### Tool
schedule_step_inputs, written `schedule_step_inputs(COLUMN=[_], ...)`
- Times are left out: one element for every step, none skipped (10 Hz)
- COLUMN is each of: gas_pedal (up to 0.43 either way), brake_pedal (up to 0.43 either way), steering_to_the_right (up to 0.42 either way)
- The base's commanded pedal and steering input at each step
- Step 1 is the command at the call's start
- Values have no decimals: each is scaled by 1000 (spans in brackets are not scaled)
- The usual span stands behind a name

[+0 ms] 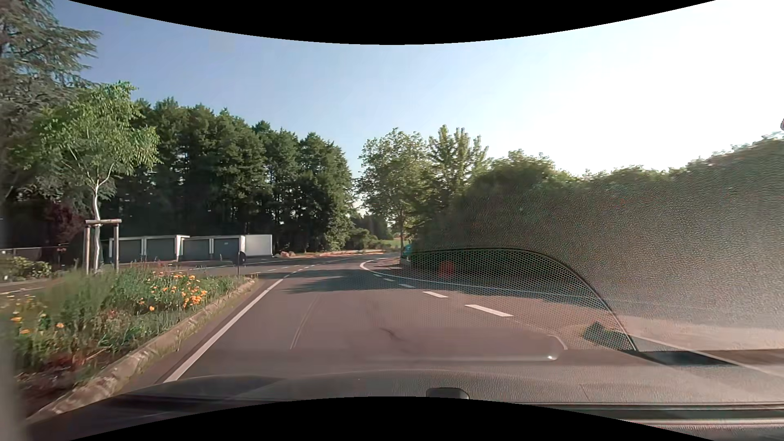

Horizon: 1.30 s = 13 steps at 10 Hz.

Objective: Follow the waypoints while adhering to traffic rules and regulations

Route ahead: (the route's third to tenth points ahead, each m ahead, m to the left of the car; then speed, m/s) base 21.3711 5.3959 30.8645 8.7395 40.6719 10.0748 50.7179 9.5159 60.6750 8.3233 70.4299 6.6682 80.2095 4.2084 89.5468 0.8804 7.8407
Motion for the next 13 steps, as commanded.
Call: schedule_step_inputs(gas_pedal=[177,177,177,177,177,177,177,177,189,189,189,189,189], brake_pedal=[0,0,0,0,0,0,0,0,0,0,0,0,0], steering_to_the_right=[-210,-178,-155,-130,-110,-98,-80,-68,-60,-50,-41,-30,-18])
